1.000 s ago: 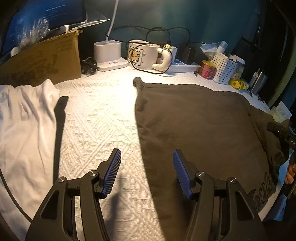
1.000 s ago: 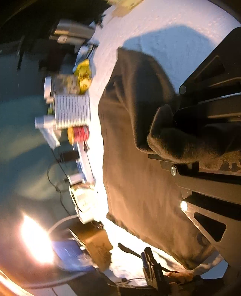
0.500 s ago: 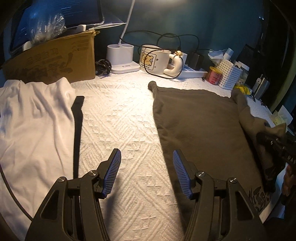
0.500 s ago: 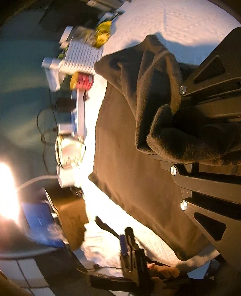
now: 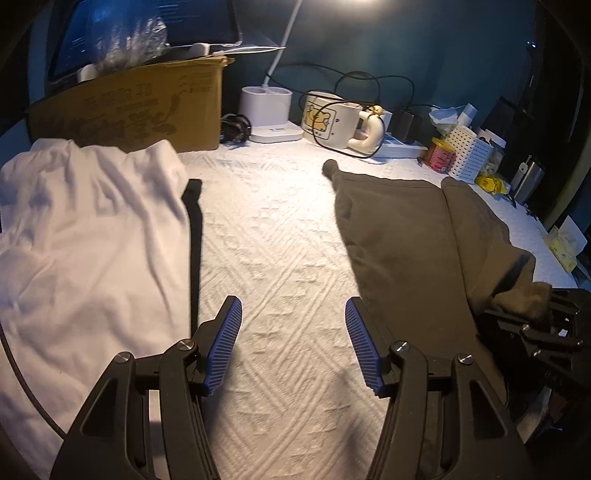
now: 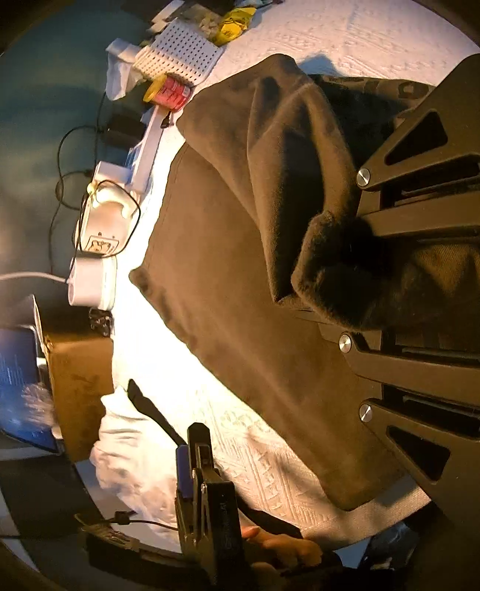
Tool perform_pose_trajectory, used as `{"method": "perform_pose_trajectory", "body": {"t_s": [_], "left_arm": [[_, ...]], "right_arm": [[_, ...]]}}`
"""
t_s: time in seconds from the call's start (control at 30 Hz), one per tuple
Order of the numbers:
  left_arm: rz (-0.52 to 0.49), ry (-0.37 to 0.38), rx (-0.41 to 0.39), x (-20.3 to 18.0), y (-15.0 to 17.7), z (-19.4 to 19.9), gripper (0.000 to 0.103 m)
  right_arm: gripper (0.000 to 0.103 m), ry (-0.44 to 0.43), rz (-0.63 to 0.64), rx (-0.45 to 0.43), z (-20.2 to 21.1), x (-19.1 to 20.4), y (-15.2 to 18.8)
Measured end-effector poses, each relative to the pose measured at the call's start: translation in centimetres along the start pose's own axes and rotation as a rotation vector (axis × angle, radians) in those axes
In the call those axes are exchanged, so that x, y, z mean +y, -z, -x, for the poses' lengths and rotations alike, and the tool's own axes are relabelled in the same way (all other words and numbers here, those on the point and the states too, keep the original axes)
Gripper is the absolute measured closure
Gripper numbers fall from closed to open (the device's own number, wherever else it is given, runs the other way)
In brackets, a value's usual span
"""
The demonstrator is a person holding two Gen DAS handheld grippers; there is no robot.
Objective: Fold small clothes
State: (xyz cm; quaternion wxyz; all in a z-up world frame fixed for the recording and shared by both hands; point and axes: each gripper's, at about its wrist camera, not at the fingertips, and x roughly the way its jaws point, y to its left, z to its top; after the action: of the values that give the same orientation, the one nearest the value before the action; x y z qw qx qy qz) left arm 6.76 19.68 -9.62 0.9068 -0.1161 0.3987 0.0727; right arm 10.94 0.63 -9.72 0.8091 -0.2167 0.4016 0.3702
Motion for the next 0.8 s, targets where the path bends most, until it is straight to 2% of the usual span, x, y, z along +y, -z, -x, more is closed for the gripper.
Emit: {"method": "perform_pose_trajectory", "body": {"t_s": [0.07,0.13,0.23,0.43,0.6,0.8], "left_arm": [[0.005,-0.006,-0.002,0.3,0.2,0.3,0.045],[0.006,-0.011,-0.005,0.7,0.3,0.6,0.045],[0.007,-0.022,-0.010,1.1,0.5,1.1,0.045],[0.003,-0.043,-0.025,1.4,0.6,2.4,0.045],[-0.010,-0.063,-0.043,0.9,0.3,3.5,0.045],[-0.044,-0.068,-0.057,-1.2,-0.3,4.0,0.045]], "right_arm": [[0.053,-0.042,0.042,0.004,0.3,1.4,-0.1],[0.046,-0.083,0.087,0.004,0.5,2.9,0.0],[0.045,-0.161,0.112,0.032,0.4,4.8,0.4],[0.045,-0.213,0.171,0.015,1.1,7.6,0.9],[0.045,-0.234,0.147,-0.039,3.1,7.1,1.1],[0.045,-0.213,0.093,-0.081,5.1,4.7,1.9]]}}
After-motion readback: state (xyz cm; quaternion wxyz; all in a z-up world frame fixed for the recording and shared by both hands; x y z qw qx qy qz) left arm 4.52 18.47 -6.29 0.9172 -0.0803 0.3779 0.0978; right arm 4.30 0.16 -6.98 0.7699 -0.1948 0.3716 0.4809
